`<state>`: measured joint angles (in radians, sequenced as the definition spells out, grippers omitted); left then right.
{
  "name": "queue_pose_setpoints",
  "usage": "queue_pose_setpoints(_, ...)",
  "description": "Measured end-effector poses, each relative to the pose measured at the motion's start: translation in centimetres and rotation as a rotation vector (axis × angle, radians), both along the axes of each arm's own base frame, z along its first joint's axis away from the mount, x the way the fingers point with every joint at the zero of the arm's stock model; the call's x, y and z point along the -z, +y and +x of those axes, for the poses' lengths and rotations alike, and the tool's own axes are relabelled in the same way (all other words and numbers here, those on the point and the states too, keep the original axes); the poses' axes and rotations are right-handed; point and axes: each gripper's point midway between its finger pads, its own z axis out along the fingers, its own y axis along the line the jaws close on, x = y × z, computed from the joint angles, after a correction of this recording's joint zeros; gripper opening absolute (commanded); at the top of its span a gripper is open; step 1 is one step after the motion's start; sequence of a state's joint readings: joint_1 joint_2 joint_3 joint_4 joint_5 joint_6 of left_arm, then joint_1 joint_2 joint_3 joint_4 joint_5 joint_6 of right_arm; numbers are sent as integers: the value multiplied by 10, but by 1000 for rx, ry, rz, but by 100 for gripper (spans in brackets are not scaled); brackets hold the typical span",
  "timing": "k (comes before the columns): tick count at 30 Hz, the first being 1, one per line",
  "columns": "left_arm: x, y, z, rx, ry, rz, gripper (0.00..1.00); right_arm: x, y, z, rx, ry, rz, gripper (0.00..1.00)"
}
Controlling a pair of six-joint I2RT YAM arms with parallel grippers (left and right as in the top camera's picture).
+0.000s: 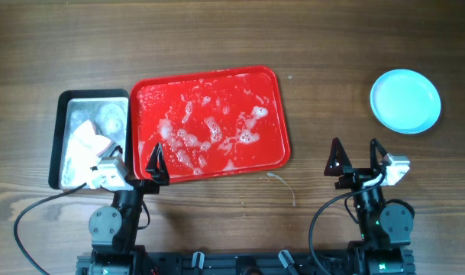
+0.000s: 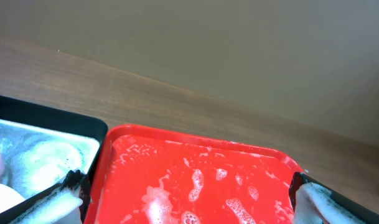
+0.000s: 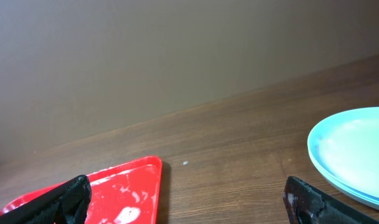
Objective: Clean dirty plates on tray and stack at the side
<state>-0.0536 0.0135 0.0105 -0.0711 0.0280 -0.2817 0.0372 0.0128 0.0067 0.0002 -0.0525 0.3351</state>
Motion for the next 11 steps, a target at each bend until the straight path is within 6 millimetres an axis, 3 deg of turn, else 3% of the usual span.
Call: queue_pose_setpoints(11,0,0,0,0,0,0,100,0,0,0,0,0,0,100)
